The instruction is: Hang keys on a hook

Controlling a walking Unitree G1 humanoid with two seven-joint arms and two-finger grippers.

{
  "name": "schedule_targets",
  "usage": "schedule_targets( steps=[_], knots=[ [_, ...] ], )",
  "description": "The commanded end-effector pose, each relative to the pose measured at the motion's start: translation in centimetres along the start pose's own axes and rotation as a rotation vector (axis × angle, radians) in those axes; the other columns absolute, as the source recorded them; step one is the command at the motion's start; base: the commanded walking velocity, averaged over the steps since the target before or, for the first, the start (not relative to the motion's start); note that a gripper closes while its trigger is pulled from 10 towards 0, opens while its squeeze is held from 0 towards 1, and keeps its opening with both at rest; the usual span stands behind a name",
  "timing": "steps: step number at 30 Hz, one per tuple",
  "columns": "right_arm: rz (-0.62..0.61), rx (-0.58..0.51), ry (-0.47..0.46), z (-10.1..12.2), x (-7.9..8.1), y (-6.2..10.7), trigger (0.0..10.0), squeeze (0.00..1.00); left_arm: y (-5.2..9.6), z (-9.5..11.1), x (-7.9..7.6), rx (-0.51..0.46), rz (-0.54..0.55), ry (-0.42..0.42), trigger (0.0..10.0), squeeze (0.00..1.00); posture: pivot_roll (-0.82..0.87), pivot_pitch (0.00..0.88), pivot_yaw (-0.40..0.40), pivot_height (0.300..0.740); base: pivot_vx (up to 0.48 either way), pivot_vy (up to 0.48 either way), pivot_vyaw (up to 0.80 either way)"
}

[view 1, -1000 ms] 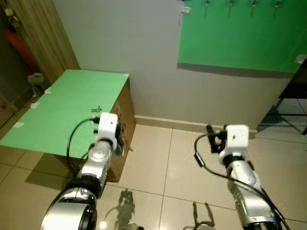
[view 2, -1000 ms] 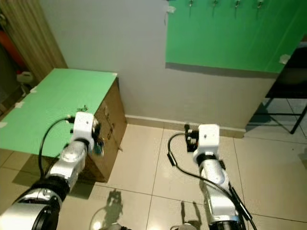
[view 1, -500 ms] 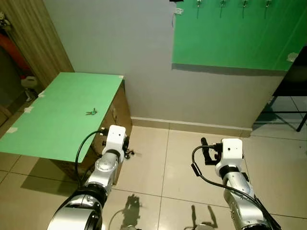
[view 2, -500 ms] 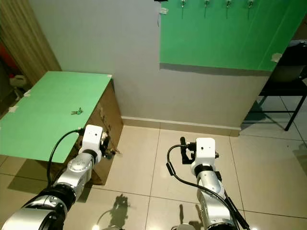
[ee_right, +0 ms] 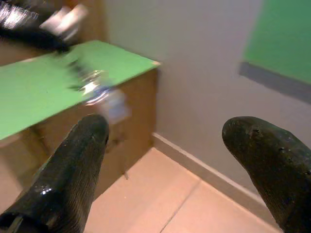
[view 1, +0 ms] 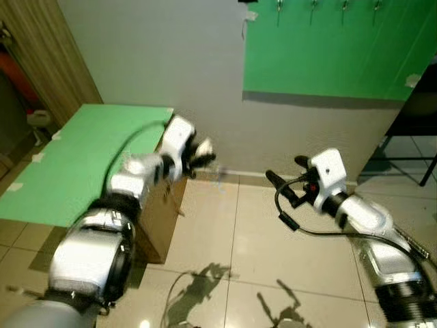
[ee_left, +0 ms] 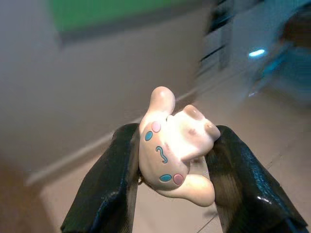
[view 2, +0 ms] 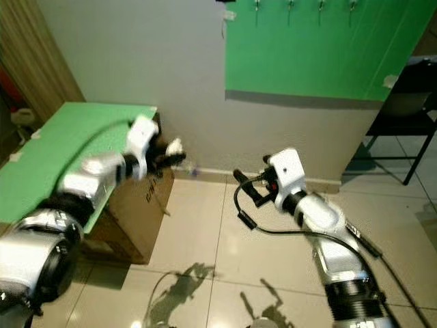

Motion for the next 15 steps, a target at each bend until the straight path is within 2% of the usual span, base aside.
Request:
schedule_targets(
  steps=[1,4,5,9,13,15],
  knots=[
    [0.084,0.012,0.016,1.3,0.9,-0.4,10.0,0.00,0.2,1.8,0.0,-0.051,-0.092,0.005,10.0,0.00,-0.18,0.000,0.092,0.740,0.000,0.000,0.00],
    [0.141,0.026,0.045,2.7,1.0,-0.7,10.0,0.00,0.3,3.9,-0.1,-0.081,-0.178,-0.039,10.0,0.00,-0.18,0.000,0.094,0.740,0.000,0.000,0.00],
    [0.197,0.042,0.073,3.7,1.3,-0.8,10.0,0.00,0.3,5.3,-0.4,-0.105,-0.244,-0.061,10.0,0.00,-0.18,0.000,0.097,0.740,0.000,0.000,0.00],
    [0.260,0.058,0.093,5.8,1.6,-1.0,10.0,0.00,0.6,8.7,-0.9,-0.162,-0.371,-0.126,10.0,0.00,-0.19,0.000,0.111,0.740,0.000,0.000,0.00],
    [0.285,0.046,0.086,7.0,1.8,-1.2,10.0,0.00,0.8,10.0,-0.9,-0.178,-0.399,-0.155,10.0,0.00,-0.19,0.000,0.117,0.740,0.000,0.000,0.00],
    [0.323,0.034,0.070,8.1,2.4,-1.3,10.0,0.00,1.2,11.4,-1.1,-0.201,-0.459,-0.190,10.0,0.00,-0.20,0.000,0.123,0.740,0.000,0.000,0.00]
  ],
)
Point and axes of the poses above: a point about 5 cm out from each wrist's last joint towards the gripper, its own y axis pointing back from the gripper into the wrist, its own z axis along the axis of the wrist's last joint, x = y × z, the point moved 3 cm from there along -y, pointing out of the wrist towards the gripper, and after that the axes turned 10 degrees about -y, right-handed, at the moved point
